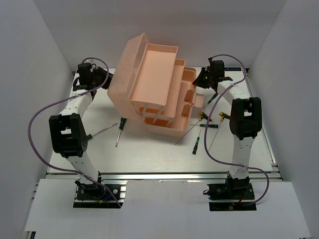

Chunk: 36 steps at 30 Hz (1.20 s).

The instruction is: Sort the tools into containers

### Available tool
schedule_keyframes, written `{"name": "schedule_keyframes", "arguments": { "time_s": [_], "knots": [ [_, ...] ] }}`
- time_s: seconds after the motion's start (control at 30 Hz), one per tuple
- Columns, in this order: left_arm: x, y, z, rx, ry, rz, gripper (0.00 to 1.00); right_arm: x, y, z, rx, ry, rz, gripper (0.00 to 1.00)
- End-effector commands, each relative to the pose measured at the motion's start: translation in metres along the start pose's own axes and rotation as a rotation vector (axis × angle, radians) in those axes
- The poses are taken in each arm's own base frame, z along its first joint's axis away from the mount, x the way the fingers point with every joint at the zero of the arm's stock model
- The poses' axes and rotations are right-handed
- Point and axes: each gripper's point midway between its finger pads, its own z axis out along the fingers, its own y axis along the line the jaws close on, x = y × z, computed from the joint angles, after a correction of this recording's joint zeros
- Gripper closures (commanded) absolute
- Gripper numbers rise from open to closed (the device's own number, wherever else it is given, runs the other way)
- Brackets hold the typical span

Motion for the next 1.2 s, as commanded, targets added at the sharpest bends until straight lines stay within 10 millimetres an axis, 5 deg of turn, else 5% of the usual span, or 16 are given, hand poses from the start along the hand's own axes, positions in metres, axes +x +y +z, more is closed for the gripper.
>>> {"name": "schedule_keyframes", "arguments": {
  "time_s": [0.0, 0.23, 0.5, 0.7, 0.8, 0.87, 1.0, 1.07, 1.17],
  "knots": [
    [-0.035, 0.014, 0.005, -0.093, -0.121, 0.009, 0.95, -0.013, -0.025, -0.003, 0.045, -0.039, -0.061, 1.0],
    [-0.05, 0.028, -0.004, -0.173, -0.149, 0.041, 0.54, -0.015, -0.025, -0.011, 0.024, -0.035, -0.042, 0.95],
    [-0.071, 0.056, -0.042, -0.325, -0.202, 0.113, 0.47, -0.01, -0.022, -0.012, -0.001, -0.019, -0.039, 0.92],
    [-0.059, 0.059, -0.046, -0.296, -0.165, 0.127, 0.47, -0.004, -0.023, -0.012, -0.006, -0.002, -0.047, 0.9],
    [-0.059, 0.056, -0.055, -0.308, -0.179, 0.136, 0.47, -0.001, -0.018, -0.015, -0.034, 0.014, -0.06, 0.77],
    [-0.057, 0.058, -0.067, -0.35, -0.181, 0.145, 0.46, -0.001, -0.006, -0.022, -0.093, 0.026, -0.085, 0.59],
    [-0.051, 0.045, -0.118, -0.413, -0.253, 0.198, 0.46, -0.019, 0.029, -0.05, -0.233, -0.013, -0.202, 0.28],
    [-0.032, 0.053, -0.134, -0.484, -0.247, 0.224, 0.44, -0.028, 0.041, -0.062, -0.281, -0.041, -0.25, 0.16],
    [0.004, 0.042, -0.159, -0.504, -0.219, 0.292, 0.44, -0.044, 0.057, -0.086, -0.315, -0.101, -0.346, 0.11]
  ]
}}
